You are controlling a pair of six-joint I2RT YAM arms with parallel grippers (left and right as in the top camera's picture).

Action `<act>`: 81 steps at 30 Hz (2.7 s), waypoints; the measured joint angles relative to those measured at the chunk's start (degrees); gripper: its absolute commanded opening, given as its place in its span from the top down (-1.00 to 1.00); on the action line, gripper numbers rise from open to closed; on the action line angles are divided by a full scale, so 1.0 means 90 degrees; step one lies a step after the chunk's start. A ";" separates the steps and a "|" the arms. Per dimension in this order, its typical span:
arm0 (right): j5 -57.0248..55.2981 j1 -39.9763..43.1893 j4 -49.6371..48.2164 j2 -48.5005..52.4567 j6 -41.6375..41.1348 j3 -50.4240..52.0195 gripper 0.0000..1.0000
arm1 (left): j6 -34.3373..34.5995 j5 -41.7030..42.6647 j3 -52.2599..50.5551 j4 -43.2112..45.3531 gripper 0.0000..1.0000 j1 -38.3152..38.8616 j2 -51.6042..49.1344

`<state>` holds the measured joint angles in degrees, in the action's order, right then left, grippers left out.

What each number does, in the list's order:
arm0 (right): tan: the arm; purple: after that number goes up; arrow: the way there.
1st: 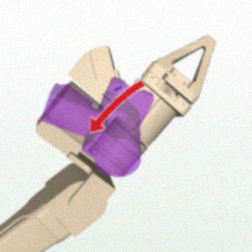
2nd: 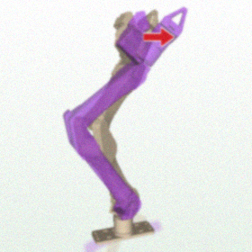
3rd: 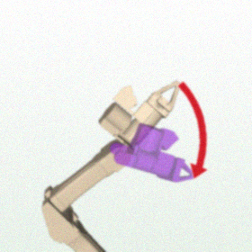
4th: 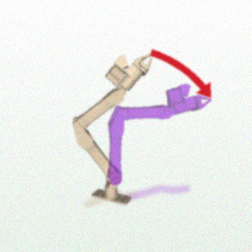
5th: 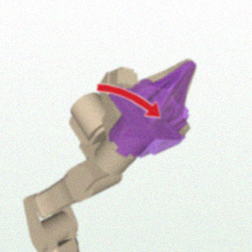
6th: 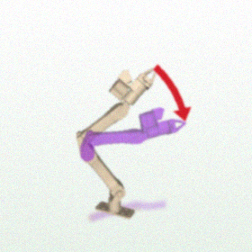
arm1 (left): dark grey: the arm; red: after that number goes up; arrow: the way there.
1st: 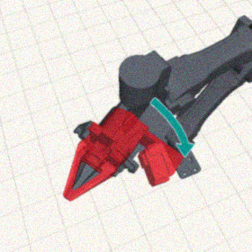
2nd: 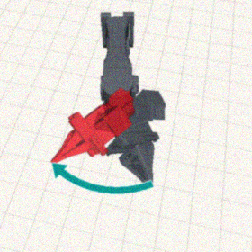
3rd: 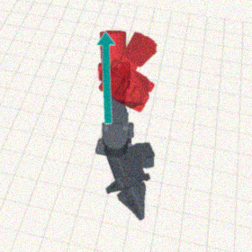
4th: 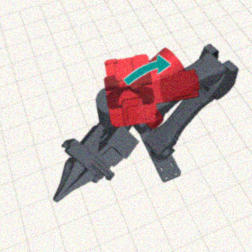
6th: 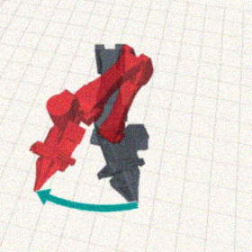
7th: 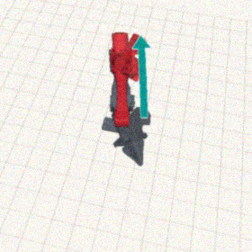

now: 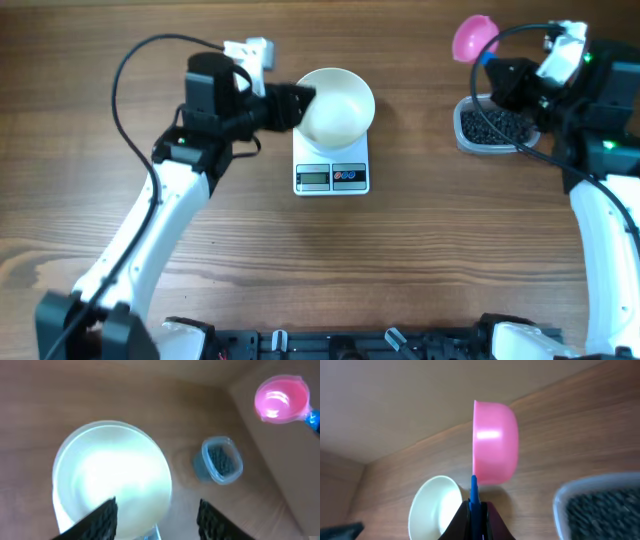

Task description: Scoop item into bowl and weigh 150g on scale

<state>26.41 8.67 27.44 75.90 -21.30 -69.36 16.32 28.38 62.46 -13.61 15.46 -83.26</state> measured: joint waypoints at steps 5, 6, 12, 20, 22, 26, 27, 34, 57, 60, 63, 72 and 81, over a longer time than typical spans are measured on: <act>-0.0134 0.0097 0.0282 -0.0041 0.0194 -0.0002 0.91 | -0.0442 -0.0607 0.0017 -0.1666 0.53 0.0811 0.0464; -0.0158 0.0097 0.0301 -0.0041 0.0211 -0.0002 0.91 | -0.0525 -0.0733 0.0019 -0.1970 0.60 0.1013 0.0474; -0.0328 0.0097 0.0384 -0.0041 0.0240 -0.0002 0.91 | -0.0690 -0.1564 -0.0274 -0.2446 0.79 0.2023 0.0323; -0.0401 0.0097 0.0386 -0.0041 0.0240 -0.0002 0.91 | -0.0814 -0.2028 -0.0801 -0.1416 0.92 0.2149 -0.0661; -0.0403 0.0097 0.0389 -0.0041 0.0240 -0.0002 0.91 | -0.0886 -0.2157 -0.0804 -0.1219 0.92 0.2159 -0.0928; -0.0420 0.0097 0.0389 -0.0041 0.0240 -0.0002 0.91 | -0.0959 -0.2424 -0.0818 -0.0923 0.92 0.2159 -0.1311; -0.0420 0.0097 0.0389 -0.0041 0.0238 -0.0002 0.91 | -0.0974 -0.2472 -0.0826 -0.0845 0.92 0.2159 -0.1367; -0.0476 0.0097 0.0432 -0.0041 0.0238 -0.0002 0.91 | -0.0976 -0.2633 -0.0833 -0.0410 0.92 0.2159 -0.1443; -0.0641 0.0097 0.0546 -0.0041 0.0240 -0.0002 0.91 | -0.0979 -0.2674 -0.0838 0.0359 0.92 0.2159 -0.2067; -0.0656 0.0097 0.0549 -0.0041 0.0240 -0.0002 0.91 | -0.0979 -0.2664 -0.0840 0.0415 0.92 0.2159 -0.2203; -0.0658 0.0097 0.0546 -0.0041 0.0240 -0.0002 0.91 | -0.0979 -0.2669 -0.0838 0.0466 0.92 0.2159 -0.2212; -0.0663 0.0097 0.0549 -0.0041 0.0238 -0.0002 0.92 | -0.0979 -0.2647 -0.0838 0.0469 0.92 0.2159 -0.2215; -0.0665 0.0097 0.0549 -0.0041 0.0240 -0.0002 0.92 | -0.0981 -0.2603 -0.0838 0.0435 0.92 0.2159 -0.2215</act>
<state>20.43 9.54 32.38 75.53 -19.14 -69.38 7.49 4.95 54.92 -9.69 34.89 -103.20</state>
